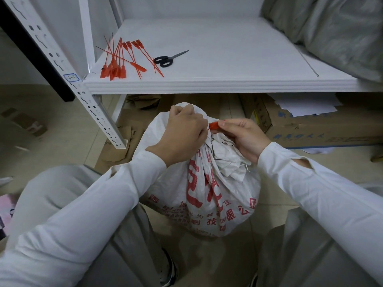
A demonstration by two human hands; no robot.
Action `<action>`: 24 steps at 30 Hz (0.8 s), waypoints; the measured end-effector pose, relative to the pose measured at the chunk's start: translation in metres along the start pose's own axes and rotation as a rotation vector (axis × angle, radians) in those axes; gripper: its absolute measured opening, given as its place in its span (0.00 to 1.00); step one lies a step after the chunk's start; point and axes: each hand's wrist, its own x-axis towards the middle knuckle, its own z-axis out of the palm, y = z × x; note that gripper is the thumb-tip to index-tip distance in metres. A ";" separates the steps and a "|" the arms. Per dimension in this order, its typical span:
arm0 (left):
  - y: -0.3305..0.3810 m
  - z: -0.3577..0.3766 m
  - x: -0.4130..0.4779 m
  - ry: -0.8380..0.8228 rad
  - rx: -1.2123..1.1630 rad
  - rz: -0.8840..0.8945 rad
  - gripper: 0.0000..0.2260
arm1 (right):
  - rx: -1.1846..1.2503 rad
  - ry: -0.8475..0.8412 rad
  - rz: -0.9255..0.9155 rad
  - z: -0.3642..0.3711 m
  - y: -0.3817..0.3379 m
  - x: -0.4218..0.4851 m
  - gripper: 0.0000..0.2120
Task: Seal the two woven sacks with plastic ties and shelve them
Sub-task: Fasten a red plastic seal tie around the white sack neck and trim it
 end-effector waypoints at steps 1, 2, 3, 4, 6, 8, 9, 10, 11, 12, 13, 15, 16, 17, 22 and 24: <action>0.001 0.001 0.000 -0.010 0.022 -0.003 0.14 | 0.007 0.010 0.005 0.001 -0.001 0.000 0.09; 0.002 0.001 0.001 -0.019 0.040 -0.006 0.13 | 0.018 0.018 0.014 0.001 -0.001 0.000 0.09; 0.003 0.001 0.002 -0.026 0.055 -0.008 0.13 | 0.032 0.023 0.023 0.001 -0.001 -0.001 0.09; 0.004 0.001 0.002 -0.033 0.065 -0.008 0.13 | 0.049 0.023 0.032 0.001 -0.001 -0.001 0.09; 0.004 0.000 0.004 -0.046 0.074 -0.004 0.13 | 0.074 0.023 0.051 0.001 0.000 -0.001 0.10; 0.002 -0.001 0.004 -0.059 0.076 0.008 0.12 | 0.082 0.024 0.061 0.000 0.001 -0.001 0.10; 0.002 -0.001 0.005 -0.063 0.071 0.014 0.12 | 0.083 0.027 0.062 0.000 0.001 0.000 0.10; 0.001 -0.001 0.004 -0.065 0.065 0.016 0.12 | 0.080 0.028 0.061 -0.001 0.001 0.000 0.10; 0.001 -0.001 0.004 -0.064 0.058 0.013 0.12 | 0.073 0.027 0.058 -0.001 0.001 0.000 0.10; 0.001 -0.001 0.003 -0.061 0.052 0.009 0.12 | 0.063 0.025 0.052 -0.001 0.000 0.001 0.10; 0.001 0.000 0.003 -0.058 0.048 0.004 0.12 | 0.053 0.023 0.045 -0.001 0.000 0.001 0.10; 0.001 0.000 0.002 -0.058 0.045 -0.005 0.12 | 0.037 0.022 0.038 0.000 0.001 0.001 0.09; 0.001 0.001 0.002 -0.059 0.040 -0.011 0.12 | 0.034 0.023 0.039 0.000 0.001 0.002 0.09; 0.001 0.002 0.002 -0.056 0.029 -0.015 0.12 | 0.034 0.021 0.039 0.000 0.002 0.002 0.09; 0.001 0.004 0.002 -0.008 -0.004 -0.017 0.13 | -0.007 0.028 0.011 0.001 0.004 0.002 0.07; 0.001 0.004 0.001 -0.001 -0.020 -0.009 0.13 | -0.017 0.044 0.003 0.001 0.004 0.002 0.07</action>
